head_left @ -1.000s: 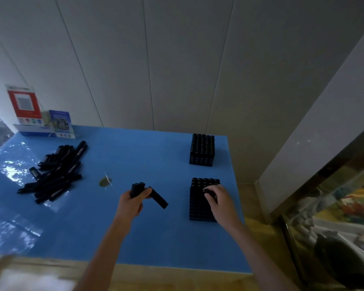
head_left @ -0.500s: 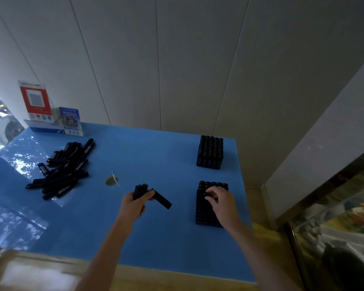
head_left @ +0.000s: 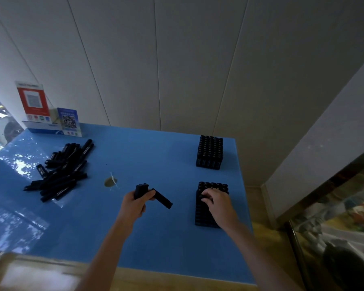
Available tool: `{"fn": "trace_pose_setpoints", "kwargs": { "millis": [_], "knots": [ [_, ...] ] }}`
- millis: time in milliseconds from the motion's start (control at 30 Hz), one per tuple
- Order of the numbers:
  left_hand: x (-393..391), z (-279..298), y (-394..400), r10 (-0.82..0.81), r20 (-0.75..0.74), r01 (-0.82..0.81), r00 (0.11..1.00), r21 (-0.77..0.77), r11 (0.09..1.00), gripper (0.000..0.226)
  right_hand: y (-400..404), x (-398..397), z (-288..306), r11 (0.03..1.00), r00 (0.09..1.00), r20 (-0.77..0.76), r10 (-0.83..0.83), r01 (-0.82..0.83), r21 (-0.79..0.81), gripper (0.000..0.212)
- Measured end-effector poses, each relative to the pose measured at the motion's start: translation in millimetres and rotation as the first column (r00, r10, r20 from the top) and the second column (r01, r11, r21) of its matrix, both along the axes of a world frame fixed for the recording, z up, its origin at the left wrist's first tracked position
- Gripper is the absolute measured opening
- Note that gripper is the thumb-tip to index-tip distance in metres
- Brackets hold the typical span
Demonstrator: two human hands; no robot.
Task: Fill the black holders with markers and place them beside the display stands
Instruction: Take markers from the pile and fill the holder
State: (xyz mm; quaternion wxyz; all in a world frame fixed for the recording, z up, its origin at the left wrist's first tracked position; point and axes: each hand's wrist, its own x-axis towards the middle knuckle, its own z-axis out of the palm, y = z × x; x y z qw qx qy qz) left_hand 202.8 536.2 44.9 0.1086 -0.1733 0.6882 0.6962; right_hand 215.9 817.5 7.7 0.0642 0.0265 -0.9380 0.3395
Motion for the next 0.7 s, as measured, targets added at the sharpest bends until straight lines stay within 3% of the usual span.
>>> {"fn": "trace_pose_setpoints", "kwargs": {
  "millis": [267, 433, 567, 700],
  "knots": [
    [-2.4, -2.6, 4.0, -0.017, 0.004, 0.017, 1.0, -0.005, 1.0, 0.018, -2.7, 0.9, 1.3, 0.993, 0.999, -0.046, -0.001, 0.006, 0.121, 0.016],
    [-2.8, -5.1, 7.5, -0.029, 0.014, 0.029, 0.999, -0.004, 1.0, 0.016, 0.7, 1.8, 2.7, 0.996, 1.0, -0.017, -0.012, 0.014, 0.086, 0.02],
    [-2.2, -2.8, 14.9, -0.086, 0.004, 0.086, 0.996, 0.023, 0.996, 0.014, 1.9, 5.8, 6.7, 0.995, 0.996, 0.005, -0.088, 0.088, -0.056, 0.011],
    [-1.0, 2.0, 24.4, -0.148, -0.022, 0.149, 0.989, 0.059, 0.987, 0.014, -1.0, 9.5, 19.5, 0.915, 0.977, 0.212, 0.004, 0.082, -0.396, 0.012]
  ]
}}
